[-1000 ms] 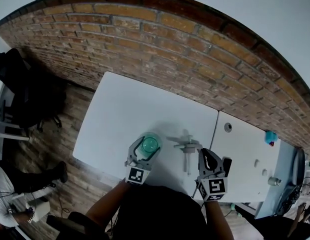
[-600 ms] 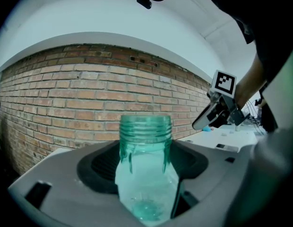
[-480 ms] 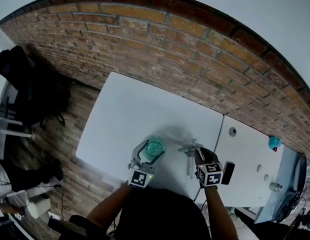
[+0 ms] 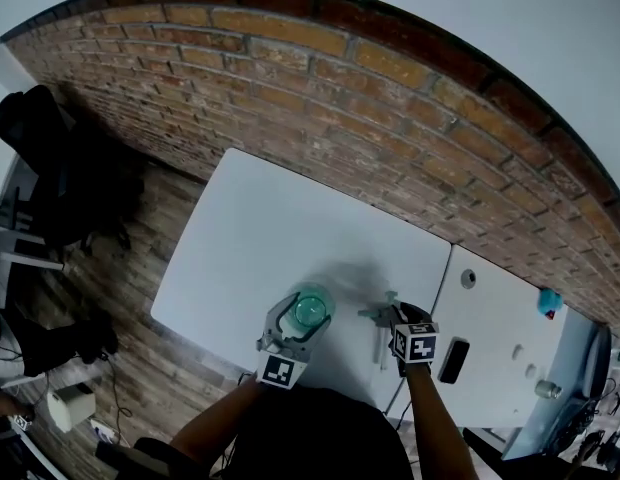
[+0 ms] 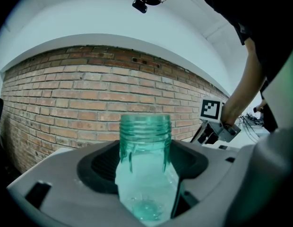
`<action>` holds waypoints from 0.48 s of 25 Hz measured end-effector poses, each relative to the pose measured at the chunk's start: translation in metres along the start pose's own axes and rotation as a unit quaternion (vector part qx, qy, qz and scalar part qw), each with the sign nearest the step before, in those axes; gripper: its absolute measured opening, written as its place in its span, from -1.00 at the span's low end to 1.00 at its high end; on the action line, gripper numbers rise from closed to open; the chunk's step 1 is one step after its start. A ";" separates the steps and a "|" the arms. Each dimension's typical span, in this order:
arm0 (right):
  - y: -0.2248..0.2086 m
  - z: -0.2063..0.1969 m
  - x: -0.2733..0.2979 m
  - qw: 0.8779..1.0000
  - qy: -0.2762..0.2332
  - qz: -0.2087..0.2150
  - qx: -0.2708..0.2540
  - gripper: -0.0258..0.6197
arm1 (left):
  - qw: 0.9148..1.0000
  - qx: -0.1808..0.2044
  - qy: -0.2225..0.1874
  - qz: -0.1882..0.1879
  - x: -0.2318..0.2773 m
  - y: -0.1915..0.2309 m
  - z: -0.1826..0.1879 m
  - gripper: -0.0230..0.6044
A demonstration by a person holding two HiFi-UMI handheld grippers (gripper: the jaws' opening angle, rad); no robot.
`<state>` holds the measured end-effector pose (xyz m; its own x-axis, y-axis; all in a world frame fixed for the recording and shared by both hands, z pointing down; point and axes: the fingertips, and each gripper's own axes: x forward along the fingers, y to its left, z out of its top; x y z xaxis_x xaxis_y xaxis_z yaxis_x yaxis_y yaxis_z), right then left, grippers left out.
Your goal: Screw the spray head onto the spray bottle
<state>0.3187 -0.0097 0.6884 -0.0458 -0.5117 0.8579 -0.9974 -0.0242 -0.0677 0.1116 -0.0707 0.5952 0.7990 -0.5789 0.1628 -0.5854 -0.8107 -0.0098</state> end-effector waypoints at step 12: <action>-0.013 -0.021 0.049 0.996 0.081 0.007 0.048 -0.61 | 1.000 0.001 0.000 -0.004 0.003 -0.001 0.001 0.09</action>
<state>0.3287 -0.0162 0.7422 -0.0764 -0.3673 0.9270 -0.9871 -0.1036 -0.1224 0.1148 -0.0718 0.5946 0.8041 -0.5716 0.1634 -0.5779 -0.8160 -0.0112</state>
